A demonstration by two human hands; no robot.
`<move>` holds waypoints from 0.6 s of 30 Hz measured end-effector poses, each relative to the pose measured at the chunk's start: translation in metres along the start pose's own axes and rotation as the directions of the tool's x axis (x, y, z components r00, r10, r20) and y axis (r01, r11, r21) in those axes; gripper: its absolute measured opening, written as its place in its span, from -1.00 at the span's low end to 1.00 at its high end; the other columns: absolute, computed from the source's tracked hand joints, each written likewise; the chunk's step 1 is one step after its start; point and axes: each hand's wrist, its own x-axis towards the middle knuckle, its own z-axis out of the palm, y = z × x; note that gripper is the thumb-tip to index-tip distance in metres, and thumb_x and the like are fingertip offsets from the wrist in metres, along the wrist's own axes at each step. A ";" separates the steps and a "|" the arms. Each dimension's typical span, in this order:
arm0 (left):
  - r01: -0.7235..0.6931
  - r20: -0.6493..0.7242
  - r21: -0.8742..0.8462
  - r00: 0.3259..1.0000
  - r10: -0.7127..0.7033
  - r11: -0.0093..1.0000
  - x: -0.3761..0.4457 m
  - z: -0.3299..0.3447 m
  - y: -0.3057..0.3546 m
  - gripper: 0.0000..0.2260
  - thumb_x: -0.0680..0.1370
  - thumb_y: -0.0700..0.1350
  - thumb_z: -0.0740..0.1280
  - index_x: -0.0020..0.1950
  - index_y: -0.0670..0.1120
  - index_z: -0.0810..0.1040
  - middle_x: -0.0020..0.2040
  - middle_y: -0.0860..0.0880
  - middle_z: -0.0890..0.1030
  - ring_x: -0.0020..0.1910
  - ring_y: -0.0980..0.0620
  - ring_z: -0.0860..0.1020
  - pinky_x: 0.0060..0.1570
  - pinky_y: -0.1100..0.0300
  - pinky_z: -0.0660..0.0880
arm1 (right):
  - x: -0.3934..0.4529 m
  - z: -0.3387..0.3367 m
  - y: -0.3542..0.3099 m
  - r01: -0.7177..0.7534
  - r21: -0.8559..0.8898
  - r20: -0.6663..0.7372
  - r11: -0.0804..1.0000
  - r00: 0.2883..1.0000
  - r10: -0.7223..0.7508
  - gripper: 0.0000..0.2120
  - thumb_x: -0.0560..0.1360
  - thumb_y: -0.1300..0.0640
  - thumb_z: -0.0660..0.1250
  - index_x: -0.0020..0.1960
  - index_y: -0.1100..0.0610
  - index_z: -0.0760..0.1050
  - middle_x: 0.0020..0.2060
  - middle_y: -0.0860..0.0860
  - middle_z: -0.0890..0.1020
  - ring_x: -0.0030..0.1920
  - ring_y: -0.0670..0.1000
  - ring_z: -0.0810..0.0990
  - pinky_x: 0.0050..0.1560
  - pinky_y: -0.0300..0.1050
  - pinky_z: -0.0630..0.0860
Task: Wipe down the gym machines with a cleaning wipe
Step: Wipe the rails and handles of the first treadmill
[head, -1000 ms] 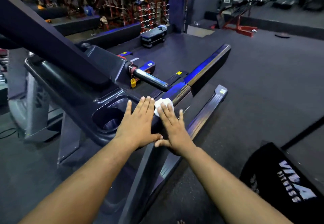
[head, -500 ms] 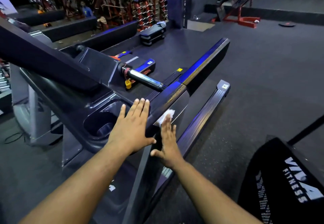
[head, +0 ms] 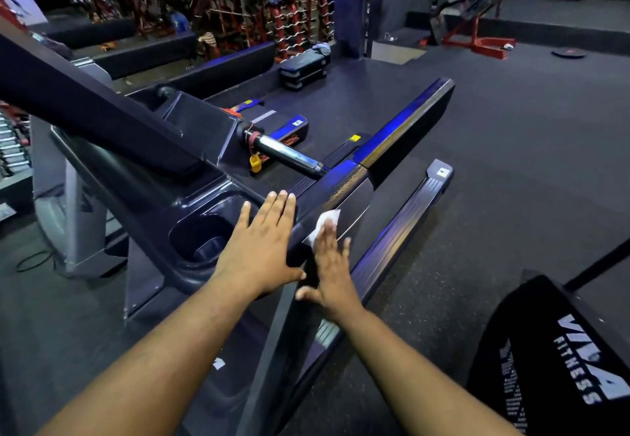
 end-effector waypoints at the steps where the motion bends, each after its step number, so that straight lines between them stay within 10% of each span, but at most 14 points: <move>1: -0.004 -0.002 -0.001 1.000 0.004 1.000 0.000 0.000 0.000 0.17 0.43 0.46 0.30 0.62 -0.13 -0.38 0.66 -0.06 -0.27 0.63 -0.02 -0.29 0.60 -0.17 -0.15 | 0.011 -0.011 0.005 -0.063 -0.015 -0.016 0.998 0.998 0.062 0.08 0.38 -0.64 -0.08 0.62 0.00 -0.36 0.61 -0.01 -0.34 0.62 0.06 -0.30 0.48 0.52 -0.23; 5: 0.001 -0.009 -0.011 1.000 -0.001 1.000 -0.002 0.000 -0.002 0.13 0.46 0.46 0.26 0.62 -0.13 -0.37 0.66 -0.06 -0.27 0.63 0.00 -0.29 0.60 -0.18 -0.14 | 0.069 -0.068 -0.002 -0.245 -0.055 -0.014 0.968 0.969 0.245 0.07 0.35 -0.66 -0.10 0.66 -0.05 -0.19 0.63 -0.11 -0.23 0.61 -0.11 -0.29 0.49 0.47 -0.24; 12: 0.039 -0.115 0.003 0.993 -0.038 0.999 -0.031 0.007 -0.015 -0.03 0.51 0.45 0.03 0.66 -0.15 -0.22 0.68 -0.09 -0.16 0.65 -0.01 -0.19 0.58 -0.24 -0.15 | 0.048 -0.073 -0.047 0.238 -0.247 0.329 0.939 0.933 -0.150 0.04 0.34 -0.63 -0.01 0.66 -0.09 -0.04 0.64 -0.15 -0.07 0.61 -0.14 -0.24 0.45 0.57 -0.17; 18: 0.083 -0.115 0.043 0.990 -0.077 0.996 -0.062 0.014 -0.037 0.02 0.46 0.54 -0.11 0.66 -0.16 -0.20 0.68 -0.08 -0.12 0.65 -0.02 -0.18 0.56 -0.28 -0.15 | 0.068 -0.089 -0.049 -0.071 -0.378 0.183 0.923 0.972 0.150 -0.01 0.36 -0.58 0.01 0.64 -0.10 -0.05 0.64 -0.14 -0.07 0.62 -0.09 -0.18 0.43 0.58 -0.12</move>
